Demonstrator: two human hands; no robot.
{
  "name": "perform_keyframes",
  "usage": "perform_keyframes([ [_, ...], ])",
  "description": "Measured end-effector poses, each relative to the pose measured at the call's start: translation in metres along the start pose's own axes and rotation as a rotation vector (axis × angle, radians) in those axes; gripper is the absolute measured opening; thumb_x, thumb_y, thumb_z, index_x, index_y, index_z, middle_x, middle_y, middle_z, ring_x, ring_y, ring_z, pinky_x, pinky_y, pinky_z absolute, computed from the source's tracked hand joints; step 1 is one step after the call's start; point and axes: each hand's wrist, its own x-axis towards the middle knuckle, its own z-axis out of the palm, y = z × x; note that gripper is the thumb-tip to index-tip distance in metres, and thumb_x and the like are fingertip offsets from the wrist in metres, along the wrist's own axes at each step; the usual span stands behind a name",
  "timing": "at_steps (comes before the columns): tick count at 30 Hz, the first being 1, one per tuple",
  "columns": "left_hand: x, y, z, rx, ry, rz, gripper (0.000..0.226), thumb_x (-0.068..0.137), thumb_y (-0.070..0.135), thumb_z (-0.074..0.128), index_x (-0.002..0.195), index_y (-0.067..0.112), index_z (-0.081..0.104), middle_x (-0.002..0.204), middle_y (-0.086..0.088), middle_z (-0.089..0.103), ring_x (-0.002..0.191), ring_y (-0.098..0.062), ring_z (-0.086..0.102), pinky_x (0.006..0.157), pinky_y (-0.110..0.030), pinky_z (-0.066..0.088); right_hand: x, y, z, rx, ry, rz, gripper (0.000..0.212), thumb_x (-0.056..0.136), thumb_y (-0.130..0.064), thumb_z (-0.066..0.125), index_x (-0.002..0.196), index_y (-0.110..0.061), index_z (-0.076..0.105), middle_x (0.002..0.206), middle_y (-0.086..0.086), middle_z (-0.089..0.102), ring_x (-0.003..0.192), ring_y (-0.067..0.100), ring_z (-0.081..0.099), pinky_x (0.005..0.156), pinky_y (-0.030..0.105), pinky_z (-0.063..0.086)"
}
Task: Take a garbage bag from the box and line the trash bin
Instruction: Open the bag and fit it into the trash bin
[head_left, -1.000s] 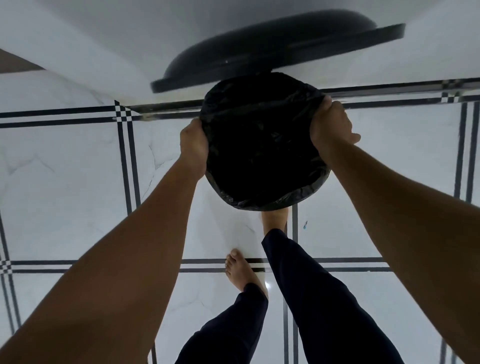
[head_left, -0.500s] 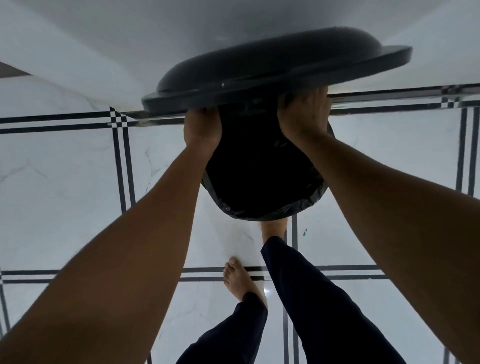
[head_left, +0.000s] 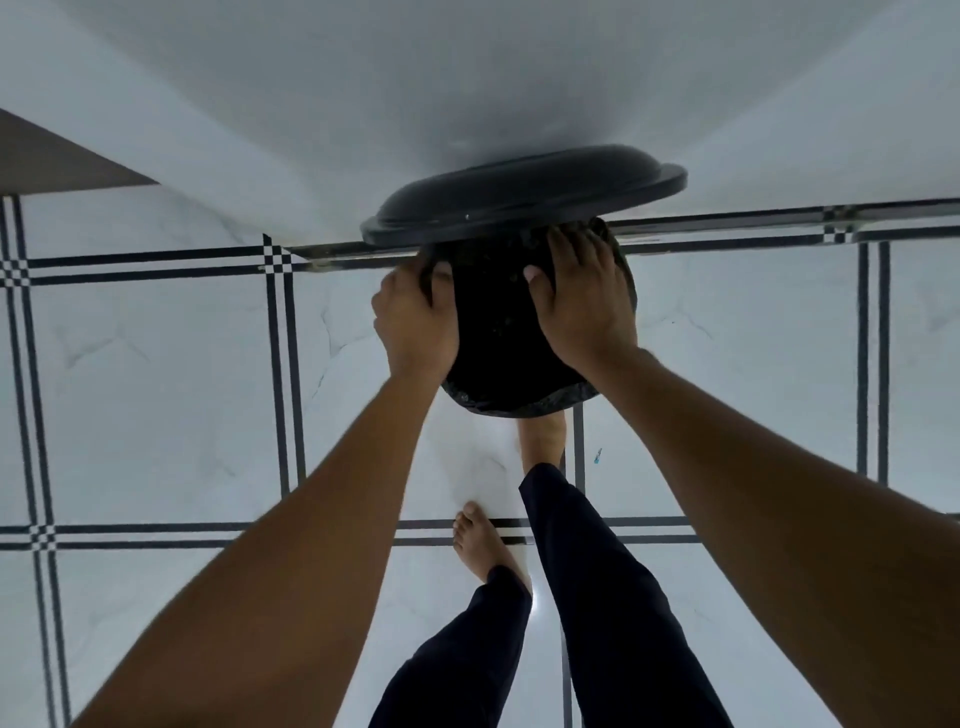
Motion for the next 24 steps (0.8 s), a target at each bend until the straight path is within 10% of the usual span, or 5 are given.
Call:
perform_keyframes([
  [7,-0.088,0.021,-0.063,-0.086,0.271,0.217,0.012,0.094,0.025,0.058,0.095,0.014,0.055,0.089,0.004,0.052,0.086,-0.018,0.049,0.075,-0.038,0.047,-0.071,-0.048,-0.083,0.143,0.179,-0.197,0.033,0.104,-0.027,0.044,0.11,-0.01,0.073,0.099,0.007,0.074,0.095,0.027,0.065,0.084,0.043,0.056],
  [12,-0.084,0.069,-0.094,0.058,0.294,0.514,0.031,0.096,0.03,0.057,0.122,0.013,0.06,0.125,-0.006,0.06,0.116,-0.025,0.052,0.099,-0.04,0.039,-0.07,-0.072,-0.127,-0.061,0.4,-0.255,0.031,0.103,-0.028,0.048,0.119,-0.011,0.068,0.116,0.01,0.067,0.108,0.03,0.061,0.093,0.045,0.045],
  [24,-0.027,0.066,-0.076,0.429,-0.247,0.561,0.067,0.098,0.045,0.011,0.15,0.021,0.044,0.156,-0.011,0.044,0.147,-0.029,0.035,0.12,-0.049,0.028,-0.04,-0.048,-0.12,-0.151,0.042,-0.12,0.062,0.107,-0.044,0.018,0.146,-0.011,0.053,0.15,0.013,0.055,0.142,0.032,0.046,0.116,0.049,0.038],
])
